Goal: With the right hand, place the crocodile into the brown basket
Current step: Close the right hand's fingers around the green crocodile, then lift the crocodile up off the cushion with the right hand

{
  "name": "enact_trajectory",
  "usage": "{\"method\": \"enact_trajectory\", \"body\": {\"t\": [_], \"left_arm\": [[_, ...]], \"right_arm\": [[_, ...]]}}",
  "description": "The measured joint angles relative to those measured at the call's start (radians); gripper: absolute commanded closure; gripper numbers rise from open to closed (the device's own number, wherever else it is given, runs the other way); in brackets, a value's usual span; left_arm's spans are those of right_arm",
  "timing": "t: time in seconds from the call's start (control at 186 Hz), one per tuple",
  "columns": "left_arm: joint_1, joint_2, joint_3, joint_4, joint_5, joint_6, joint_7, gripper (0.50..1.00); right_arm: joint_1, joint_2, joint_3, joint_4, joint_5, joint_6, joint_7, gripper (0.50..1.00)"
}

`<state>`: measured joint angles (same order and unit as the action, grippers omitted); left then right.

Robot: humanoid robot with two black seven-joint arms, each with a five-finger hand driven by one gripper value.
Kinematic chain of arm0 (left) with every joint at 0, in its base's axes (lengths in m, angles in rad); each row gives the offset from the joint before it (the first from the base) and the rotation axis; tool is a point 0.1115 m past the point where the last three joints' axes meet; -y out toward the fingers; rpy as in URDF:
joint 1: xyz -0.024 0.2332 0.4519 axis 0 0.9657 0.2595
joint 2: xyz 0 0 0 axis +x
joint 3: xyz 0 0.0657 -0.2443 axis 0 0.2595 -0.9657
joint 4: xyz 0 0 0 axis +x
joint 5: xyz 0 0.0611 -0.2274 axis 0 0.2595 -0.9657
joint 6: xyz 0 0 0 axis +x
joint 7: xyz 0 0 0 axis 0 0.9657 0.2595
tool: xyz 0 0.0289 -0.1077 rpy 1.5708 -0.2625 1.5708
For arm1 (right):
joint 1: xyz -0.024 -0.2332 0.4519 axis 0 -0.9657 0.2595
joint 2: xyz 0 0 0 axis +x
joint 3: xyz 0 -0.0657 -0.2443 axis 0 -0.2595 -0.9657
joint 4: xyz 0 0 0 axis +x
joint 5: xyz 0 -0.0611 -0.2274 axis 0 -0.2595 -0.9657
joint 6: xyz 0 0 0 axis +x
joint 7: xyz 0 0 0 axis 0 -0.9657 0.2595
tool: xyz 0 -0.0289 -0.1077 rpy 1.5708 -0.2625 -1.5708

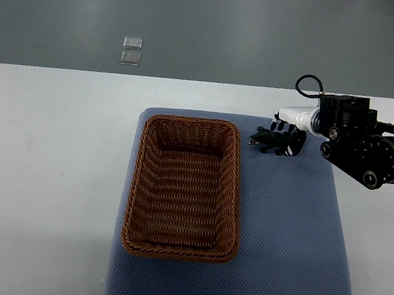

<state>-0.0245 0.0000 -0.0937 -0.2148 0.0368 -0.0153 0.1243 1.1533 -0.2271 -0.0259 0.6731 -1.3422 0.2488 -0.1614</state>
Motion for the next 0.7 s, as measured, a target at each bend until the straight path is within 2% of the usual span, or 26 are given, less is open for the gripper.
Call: {"method": "enact_trajectory", "body": {"t": [0.204, 0.263, 0.343, 0.44, 0.698], "left_arm": [[0.000, 0.000, 0.000, 0.001, 0.000, 0.000, 0.000, 0.500], [0.000, 0.000, -0.001, 0.001, 0.000, 0.000, 0.000, 0.500], [0.000, 0.000, -0.001, 0.001, 0.000, 0.000, 0.000, 0.500], [0.000, 0.000, -0.001, 0.001, 0.000, 0.000, 0.000, 0.500], [0.000, 0.000, -0.001, 0.001, 0.000, 0.000, 0.000, 0.500]], "right_arm": [[0.001, 0.010, -0.011, -0.005, 0.000, 0.004, 0.001, 0.881], [0.003, 0.012, -0.018, -0.006, 0.000, 0.005, 0.002, 0.889], [0.007, 0.012, -0.022, -0.006, 0.000, 0.009, 0.005, 0.948], [0.014, 0.012, -0.023, -0.005, 0.000, 0.012, 0.008, 0.985], [0.072, -0.003, -0.021, 0.001, 0.001, 0.042, 0.013, 0.987]]}}
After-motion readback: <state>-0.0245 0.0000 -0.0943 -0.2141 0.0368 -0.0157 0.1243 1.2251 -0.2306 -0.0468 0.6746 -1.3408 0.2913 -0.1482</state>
